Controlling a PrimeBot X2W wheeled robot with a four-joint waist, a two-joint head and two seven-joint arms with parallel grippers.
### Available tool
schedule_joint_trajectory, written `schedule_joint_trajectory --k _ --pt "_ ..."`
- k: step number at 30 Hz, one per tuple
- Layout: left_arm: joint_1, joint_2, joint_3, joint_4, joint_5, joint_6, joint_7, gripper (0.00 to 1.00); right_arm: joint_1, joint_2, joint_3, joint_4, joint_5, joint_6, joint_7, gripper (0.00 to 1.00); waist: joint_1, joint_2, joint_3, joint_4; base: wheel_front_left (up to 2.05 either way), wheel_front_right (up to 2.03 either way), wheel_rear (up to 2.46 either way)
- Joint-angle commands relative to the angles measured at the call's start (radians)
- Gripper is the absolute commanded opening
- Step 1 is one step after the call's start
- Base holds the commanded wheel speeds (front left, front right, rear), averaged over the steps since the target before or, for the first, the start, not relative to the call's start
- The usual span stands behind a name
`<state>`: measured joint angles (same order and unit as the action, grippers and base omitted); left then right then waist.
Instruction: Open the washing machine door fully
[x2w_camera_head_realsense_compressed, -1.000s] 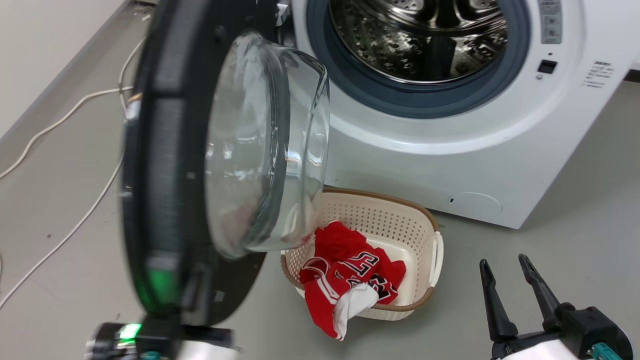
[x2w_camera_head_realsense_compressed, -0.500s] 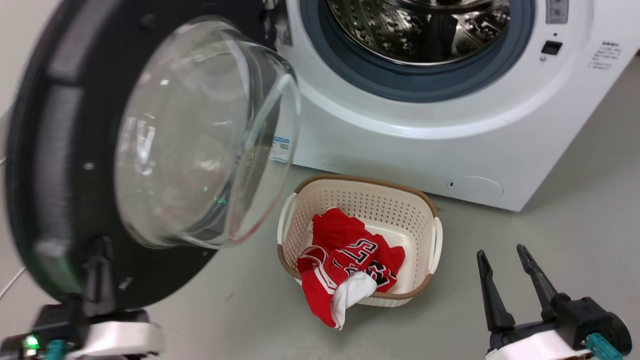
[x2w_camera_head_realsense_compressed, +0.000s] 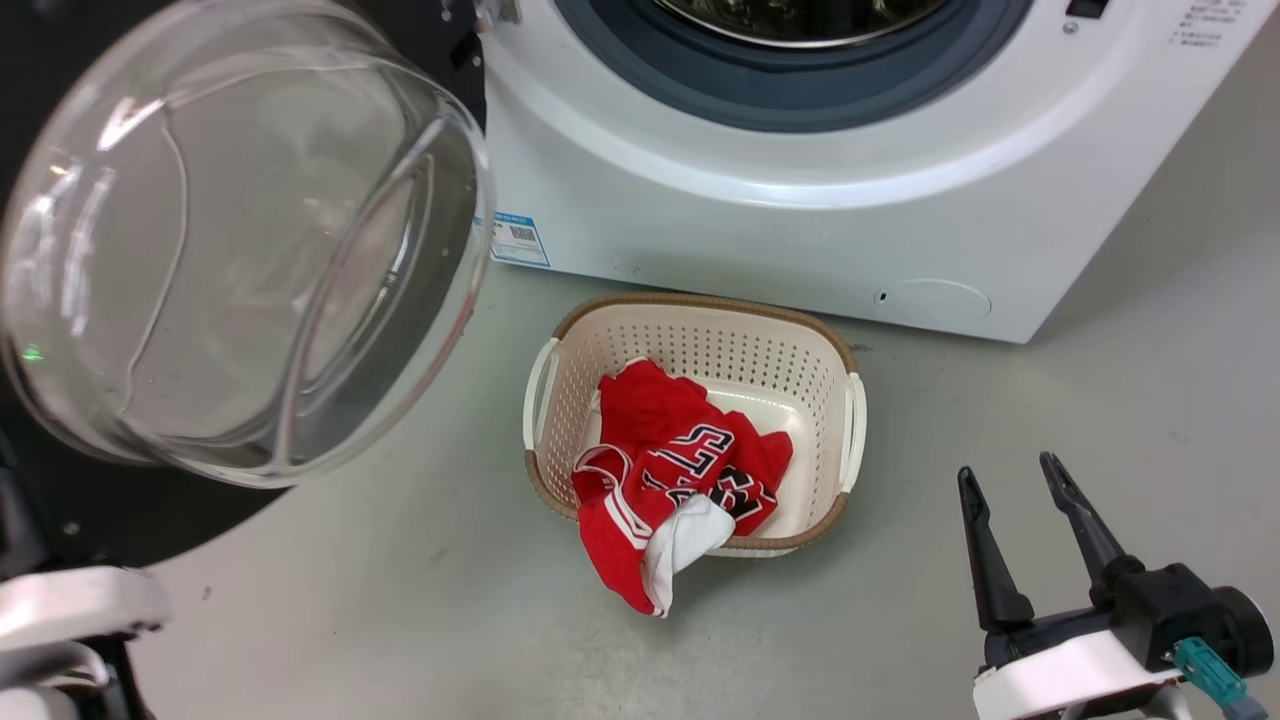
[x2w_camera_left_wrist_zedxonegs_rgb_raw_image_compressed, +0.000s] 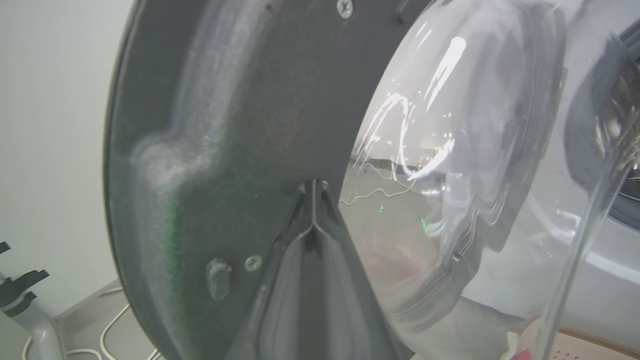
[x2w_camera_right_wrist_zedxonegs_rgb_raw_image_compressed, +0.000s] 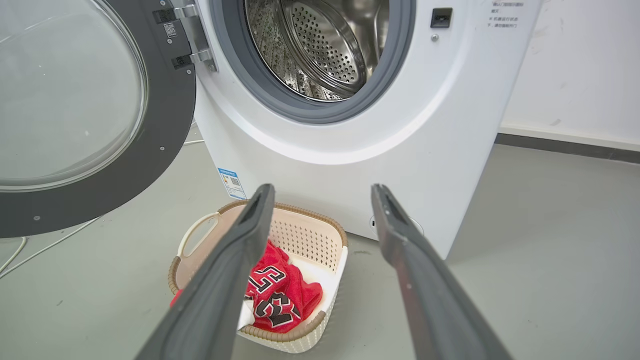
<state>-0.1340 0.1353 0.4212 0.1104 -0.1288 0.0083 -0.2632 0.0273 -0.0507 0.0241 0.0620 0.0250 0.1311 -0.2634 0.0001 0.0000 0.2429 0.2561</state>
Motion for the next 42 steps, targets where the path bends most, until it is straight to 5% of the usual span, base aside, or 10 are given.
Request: schedule_joint_trajectory --k 1,14,33,42 --pt "-0.025 0.016 0.025 0.011 -0.003 -0.001 -0.002 0.00 -0.015 0.001 -0.002 -0.005 -0.005 -0.001 -0.002 1.00 -0.0001 0.0000 0.012 -0.006 0.00 0.00 0.00" --pt "-0.173 0.090 0.192 0.199 0.021 -0.056 -0.002 0.00 -0.055 0.001 -0.009 -0.014 -0.037 -0.001 -0.002 1.00 -0.0001 0.0000 0.064 -0.024 0.00 0.00 0.00" --pt "-0.214 0.132 0.238 0.326 0.080 -0.093 -0.002 0.00 -0.044 0.001 0.000 0.002 -0.014 -0.001 -0.002 1.00 -0.0001 0.0000 0.020 -0.045 0.00 0.00 0.00" --pt "-0.112 0.111 0.218 0.254 0.114 -0.112 -0.002 0.00 -0.001 0.001 0.008 0.006 0.021 -0.001 -0.002 1.00 -0.0001 0.0000 -0.095 -0.055 0.00 0.00 0.00"
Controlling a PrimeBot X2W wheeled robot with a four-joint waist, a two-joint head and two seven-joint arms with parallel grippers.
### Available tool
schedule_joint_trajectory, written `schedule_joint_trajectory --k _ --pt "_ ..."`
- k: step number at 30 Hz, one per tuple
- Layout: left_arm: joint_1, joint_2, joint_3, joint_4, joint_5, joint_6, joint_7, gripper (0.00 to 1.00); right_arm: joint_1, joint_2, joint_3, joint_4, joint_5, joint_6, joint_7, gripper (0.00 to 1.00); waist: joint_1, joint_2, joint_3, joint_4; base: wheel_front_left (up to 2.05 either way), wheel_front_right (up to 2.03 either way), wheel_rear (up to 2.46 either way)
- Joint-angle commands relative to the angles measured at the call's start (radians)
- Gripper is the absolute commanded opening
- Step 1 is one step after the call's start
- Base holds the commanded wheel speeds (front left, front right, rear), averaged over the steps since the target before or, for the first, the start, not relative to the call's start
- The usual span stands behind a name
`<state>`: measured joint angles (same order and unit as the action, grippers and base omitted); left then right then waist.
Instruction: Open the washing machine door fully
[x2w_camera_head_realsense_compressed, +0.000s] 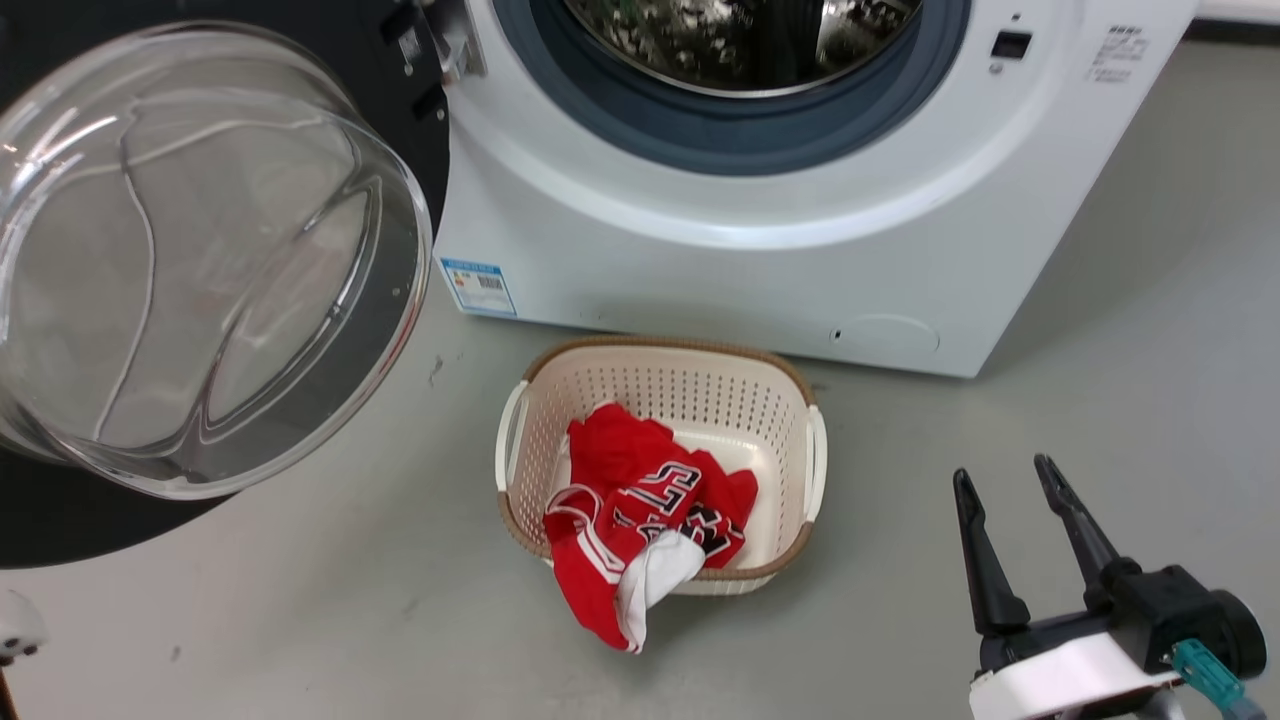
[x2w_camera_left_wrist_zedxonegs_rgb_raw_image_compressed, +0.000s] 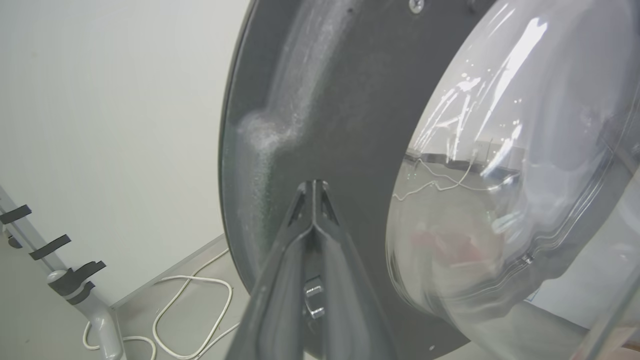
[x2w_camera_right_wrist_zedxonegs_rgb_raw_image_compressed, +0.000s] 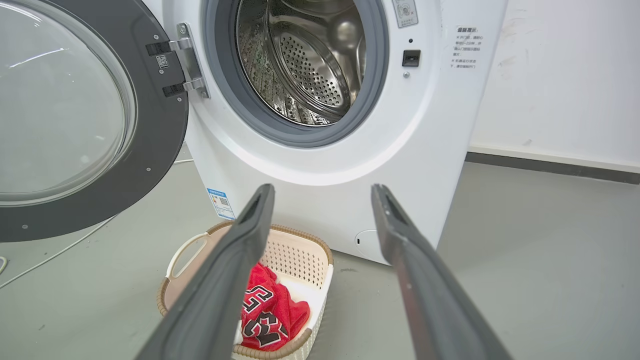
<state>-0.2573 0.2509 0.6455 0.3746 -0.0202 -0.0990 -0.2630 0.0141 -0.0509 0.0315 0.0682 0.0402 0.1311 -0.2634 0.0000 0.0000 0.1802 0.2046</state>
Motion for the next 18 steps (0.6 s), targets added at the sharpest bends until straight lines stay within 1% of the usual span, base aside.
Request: schedule_joint_trajectory --k 1,4,8,13,18 --pt "0.028 -0.009 -0.014 -0.027 0.010 -0.006 -0.002 0.00 0.019 0.001 -0.001 -0.001 0.007 -0.001 -0.002 1.00 0.0000 0.0000 -0.045 -0.004 0.00 0.00 0.00" --pt "0.076 -0.029 -0.042 -0.087 0.020 -0.013 -0.003 0.00 0.036 0.001 -0.007 -0.008 0.010 -0.001 -0.002 1.00 0.0000 0.0000 -0.078 -0.006 0.00 0.00 0.00" --pt "0.140 -0.075 -0.096 -0.200 0.038 -0.016 -0.003 0.00 0.055 0.001 -0.024 -0.023 0.014 -0.001 -0.002 1.00 0.0000 0.0000 -0.114 -0.010 0.00 0.00 0.00" --pt "0.226 -0.139 -0.190 -0.345 0.059 -0.020 -0.002 0.00 0.073 0.001 -0.039 -0.049 0.020 -0.001 -0.002 1.00 0.0000 0.0000 -0.144 -0.027 0.00 0.00 0.00" --pt "0.296 -0.175 -0.283 -0.434 0.054 -0.018 -0.003 0.00 0.089 0.001 -0.039 -0.067 0.020 -0.001 -0.002 1.00 0.0000 0.0000 -0.169 -0.058 0.00 0.00 0.00"
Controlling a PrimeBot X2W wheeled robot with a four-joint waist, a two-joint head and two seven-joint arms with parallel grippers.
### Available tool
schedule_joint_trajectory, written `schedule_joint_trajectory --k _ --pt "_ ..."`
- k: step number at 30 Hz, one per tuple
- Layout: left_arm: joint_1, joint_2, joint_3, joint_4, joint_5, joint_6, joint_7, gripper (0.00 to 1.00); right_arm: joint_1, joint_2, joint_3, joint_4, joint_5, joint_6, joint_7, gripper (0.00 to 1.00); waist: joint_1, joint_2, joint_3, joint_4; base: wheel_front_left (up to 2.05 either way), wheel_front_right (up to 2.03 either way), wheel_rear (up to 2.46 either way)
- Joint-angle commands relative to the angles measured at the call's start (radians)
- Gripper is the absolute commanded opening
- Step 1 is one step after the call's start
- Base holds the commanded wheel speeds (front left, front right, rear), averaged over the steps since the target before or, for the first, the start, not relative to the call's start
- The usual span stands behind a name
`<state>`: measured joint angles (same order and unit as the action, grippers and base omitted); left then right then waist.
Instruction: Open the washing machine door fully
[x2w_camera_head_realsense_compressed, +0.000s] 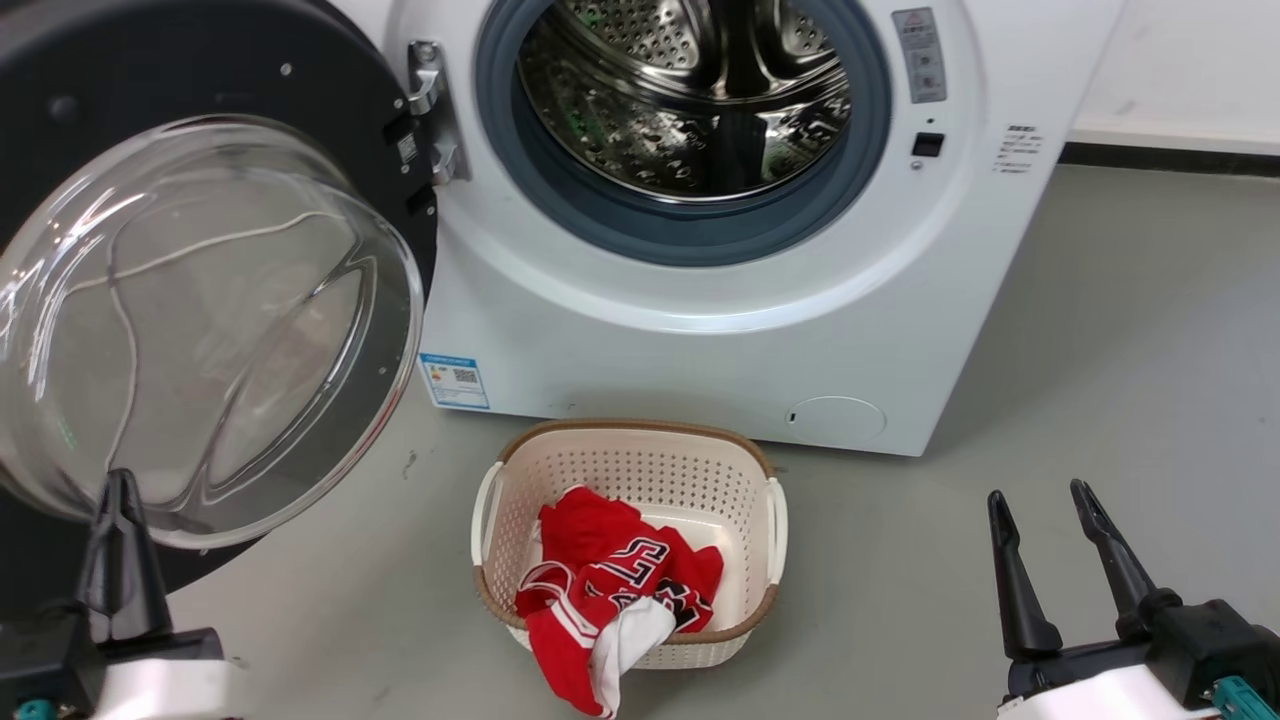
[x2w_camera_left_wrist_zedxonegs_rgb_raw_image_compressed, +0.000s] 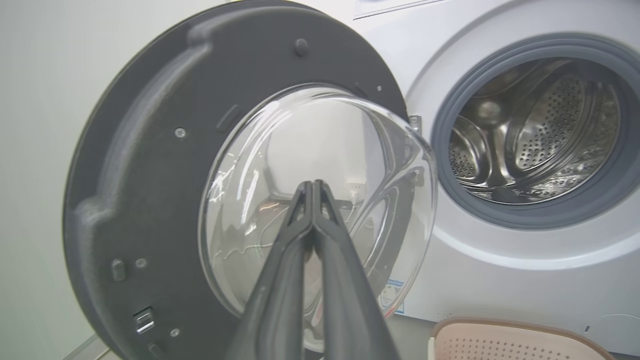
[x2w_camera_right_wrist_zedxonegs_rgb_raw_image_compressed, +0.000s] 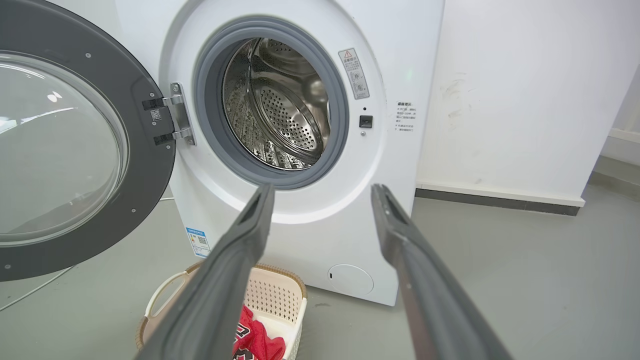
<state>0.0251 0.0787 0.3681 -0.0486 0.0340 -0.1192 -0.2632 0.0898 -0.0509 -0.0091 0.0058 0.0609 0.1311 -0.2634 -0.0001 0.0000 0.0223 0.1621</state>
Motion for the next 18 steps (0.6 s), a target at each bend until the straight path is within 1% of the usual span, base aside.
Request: schedule_joint_trajectory --k 1,3,4,5,6,8,13,17,18 --pt "0.026 -0.008 -0.023 -0.021 -0.004 0.005 -0.002 0.00 0.014 0.001 0.001 -0.010 -0.001 -0.001 -0.002 1.00 0.0001 0.0000 -0.012 -0.025 0.00 0.00 0.00" --pt "0.042 -0.016 -0.054 -0.039 -0.013 0.014 -0.002 0.00 0.014 0.001 -0.002 -0.019 0.000 -0.001 -0.002 1.00 0.0001 0.0000 -0.012 -0.045 0.00 0.00 0.00" --pt "0.042 -0.016 -0.054 -0.039 -0.013 0.014 -0.002 0.00 0.014 0.001 -0.002 -0.019 0.000 -0.001 -0.002 1.00 0.0001 0.0000 -0.012 -0.045 0.00 0.00 0.00" --pt "0.058 -0.021 -0.089 -0.051 -0.023 0.022 -0.002 0.00 0.014 0.001 -0.006 -0.027 0.001 -0.001 -0.002 1.00 0.0001 0.0000 -0.011 -0.065 0.00 0.00 0.00" --pt "0.058 -0.021 -0.089 -0.051 -0.023 0.022 -0.002 0.00 0.014 0.001 -0.006 -0.027 0.001 -0.001 -0.002 1.00 0.0001 0.0000 -0.011 -0.065 0.00 0.00 0.00" --pt "0.071 -0.024 -0.123 -0.055 -0.034 0.027 -0.002 0.00 0.018 0.001 -0.012 -0.033 0.002 -0.001 -0.002 1.00 0.0001 0.0000 -0.011 -0.085 0.00 0.00 0.00" --pt "0.087 -0.027 -0.191 -0.048 -0.058 0.042 -0.002 0.00 0.029 0.001 -0.019 -0.050 0.005 -0.001 -0.002 1.00 0.0001 0.0000 -0.012 -0.128 0.00 0.00 0.00" --pt "0.097 -0.028 -0.229 -0.035 -0.071 0.045 -0.002 0.00 0.040 0.001 -0.034 -0.059 0.021 -0.001 -0.002 1.00 0.0001 0.0000 -0.014 -0.154 0.00 0.00 0.00" --pt "0.101 -0.028 -0.239 -0.032 -0.073 0.046 -0.002 0.05 0.043 0.001 -0.034 -0.061 0.023 -0.001 -0.002 1.00 0.0001 0.0000 -0.014 -0.160 0.00 0.00 0.00"
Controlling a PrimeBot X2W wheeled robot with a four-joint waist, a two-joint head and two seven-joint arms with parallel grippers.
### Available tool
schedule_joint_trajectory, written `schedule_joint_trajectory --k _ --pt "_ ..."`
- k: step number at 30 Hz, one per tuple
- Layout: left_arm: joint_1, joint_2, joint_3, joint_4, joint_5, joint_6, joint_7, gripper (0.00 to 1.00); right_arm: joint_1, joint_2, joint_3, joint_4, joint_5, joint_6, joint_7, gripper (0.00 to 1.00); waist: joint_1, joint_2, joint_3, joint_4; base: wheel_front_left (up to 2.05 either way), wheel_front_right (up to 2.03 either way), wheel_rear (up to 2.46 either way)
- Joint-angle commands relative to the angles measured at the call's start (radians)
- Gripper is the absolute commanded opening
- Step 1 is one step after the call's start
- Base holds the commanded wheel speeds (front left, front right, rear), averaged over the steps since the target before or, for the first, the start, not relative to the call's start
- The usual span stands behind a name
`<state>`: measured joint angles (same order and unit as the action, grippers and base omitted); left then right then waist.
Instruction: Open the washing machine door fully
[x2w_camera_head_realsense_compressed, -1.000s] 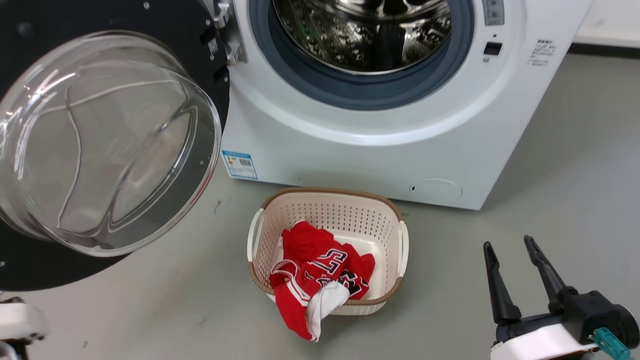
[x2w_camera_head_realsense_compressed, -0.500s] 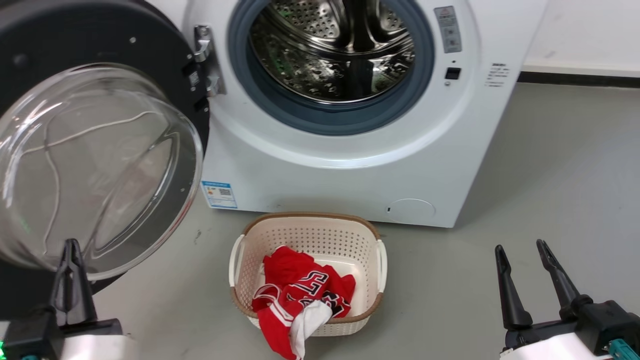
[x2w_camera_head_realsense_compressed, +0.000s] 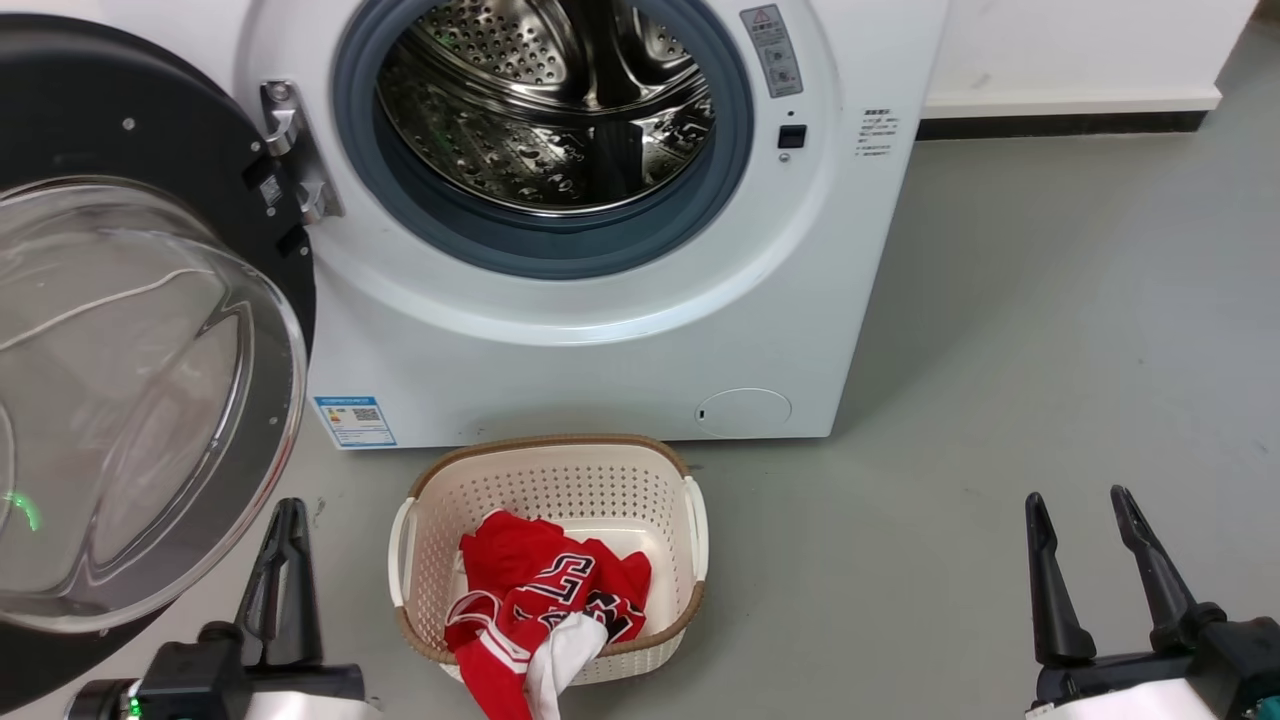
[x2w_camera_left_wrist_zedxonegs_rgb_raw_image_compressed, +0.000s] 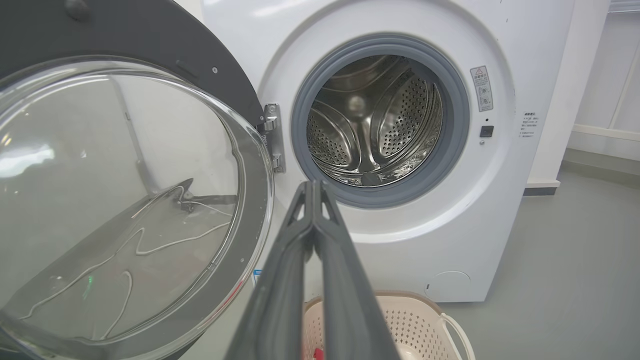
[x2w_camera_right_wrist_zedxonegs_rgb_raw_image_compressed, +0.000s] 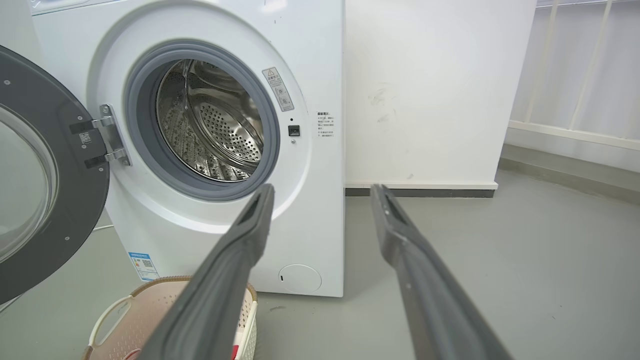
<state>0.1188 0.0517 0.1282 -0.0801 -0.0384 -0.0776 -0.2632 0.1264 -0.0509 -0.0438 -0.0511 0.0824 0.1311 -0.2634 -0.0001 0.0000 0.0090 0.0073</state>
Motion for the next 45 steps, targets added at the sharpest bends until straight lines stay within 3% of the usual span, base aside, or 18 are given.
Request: schedule_joint_trajectory --k 1,2,3,25,26,31,45 --pt "0.009 -0.001 -0.009 0.001 -0.003 0.003 -0.002 0.34 0.012 0.001 0.001 -0.004 0.004 0.000 -0.002 1.00 0.0001 0.0000 -0.001 -0.010 0.00 0.00 0.00" --pt "0.014 -0.001 -0.020 0.006 -0.007 -0.002 -0.002 0.56 0.016 0.001 0.000 -0.004 0.007 -0.001 -0.002 1.00 0.0001 0.0000 -0.002 -0.015 0.00 0.00 0.00" --pt "0.019 -0.001 -0.030 0.009 -0.007 -0.006 -0.002 1.00 0.020 0.001 -0.001 -0.005 0.008 -0.001 -0.002 1.00 0.0001 0.0000 -0.003 -0.020 0.00 0.00 0.00" --pt "0.055 -0.001 -0.065 0.058 -0.040 0.032 -0.002 1.00 0.039 0.001 0.014 -0.007 0.018 -0.001 -0.002 1.00 0.0001 0.0000 -0.021 -0.061 0.00 0.00 0.00" --pt "0.046 -0.001 -0.064 0.058 -0.041 0.033 0.000 0.00 0.025 0.000 0.013 -0.006 0.011 0.000 0.000 0.00 0.0001 0.0000 -0.021 -0.061 0.00 0.00 0.00" --pt "0.054 -0.004 -0.064 0.111 -0.044 0.033 0.007 0.00 0.029 0.000 0.017 0.042 0.014 0.000 0.002 0.00 0.0001 0.0000 -0.021 -0.061 0.00 0.00 0.00" --pt "-0.001 -0.003 -0.054 0.151 -0.329 0.017 0.077 0.00 -0.020 -0.018 0.024 0.086 0.317 0.000 0.053 0.00 0.0001 0.0000 -0.019 -0.055 0.00 0.00 0.00"
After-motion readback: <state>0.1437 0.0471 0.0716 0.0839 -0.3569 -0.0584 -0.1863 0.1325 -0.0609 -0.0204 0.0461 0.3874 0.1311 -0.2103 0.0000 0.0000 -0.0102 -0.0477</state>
